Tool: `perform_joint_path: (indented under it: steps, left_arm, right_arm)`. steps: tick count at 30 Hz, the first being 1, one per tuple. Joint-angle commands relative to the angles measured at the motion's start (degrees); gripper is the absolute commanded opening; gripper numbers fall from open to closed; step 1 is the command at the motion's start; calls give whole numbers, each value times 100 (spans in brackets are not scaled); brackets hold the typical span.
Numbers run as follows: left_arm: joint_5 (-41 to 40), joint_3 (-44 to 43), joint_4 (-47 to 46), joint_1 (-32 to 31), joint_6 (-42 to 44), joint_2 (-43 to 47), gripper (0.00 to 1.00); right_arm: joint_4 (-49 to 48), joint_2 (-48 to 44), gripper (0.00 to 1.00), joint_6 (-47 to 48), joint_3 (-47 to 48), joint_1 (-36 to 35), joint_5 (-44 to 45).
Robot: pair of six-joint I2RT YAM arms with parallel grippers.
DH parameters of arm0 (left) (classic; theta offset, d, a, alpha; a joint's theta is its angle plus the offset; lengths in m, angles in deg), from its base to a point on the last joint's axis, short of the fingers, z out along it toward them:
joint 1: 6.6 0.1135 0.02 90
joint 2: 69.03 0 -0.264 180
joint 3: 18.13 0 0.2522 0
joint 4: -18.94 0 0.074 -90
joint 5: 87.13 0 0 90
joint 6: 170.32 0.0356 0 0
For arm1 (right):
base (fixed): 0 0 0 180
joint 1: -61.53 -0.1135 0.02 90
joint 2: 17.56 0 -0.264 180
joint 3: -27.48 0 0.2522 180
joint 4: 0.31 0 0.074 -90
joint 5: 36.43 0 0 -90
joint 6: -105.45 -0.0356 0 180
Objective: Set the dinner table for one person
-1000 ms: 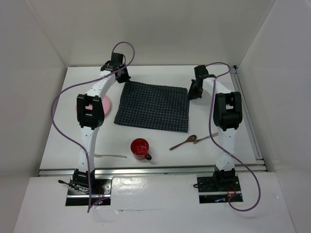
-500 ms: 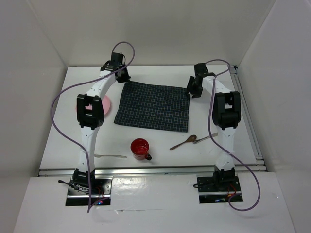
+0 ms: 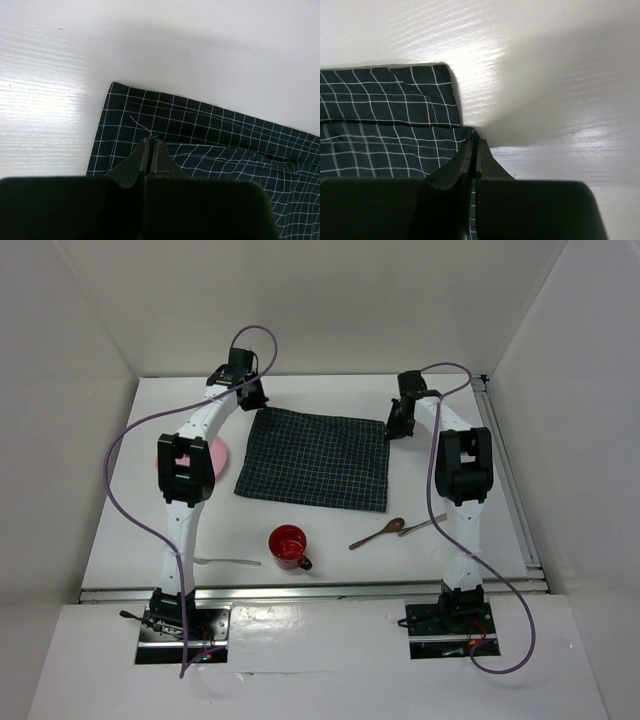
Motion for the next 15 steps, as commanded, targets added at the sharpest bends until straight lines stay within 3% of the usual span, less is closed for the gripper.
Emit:
perform_joint_path:
  steps: [1,9,15]
  left_arm:
    - [-57,-196,-59,25,202,563,0]
    - [110,-143,-59,349,88,836,0]
    - [224,-38,-173,403,88,836,0]
  right_arm:
    - [-5,-523,0,27,212,-106,293]
    - [-304,-1165,0,-96,97,-220,416]
    - [-365,-1052,0,-44,440,-334,337]
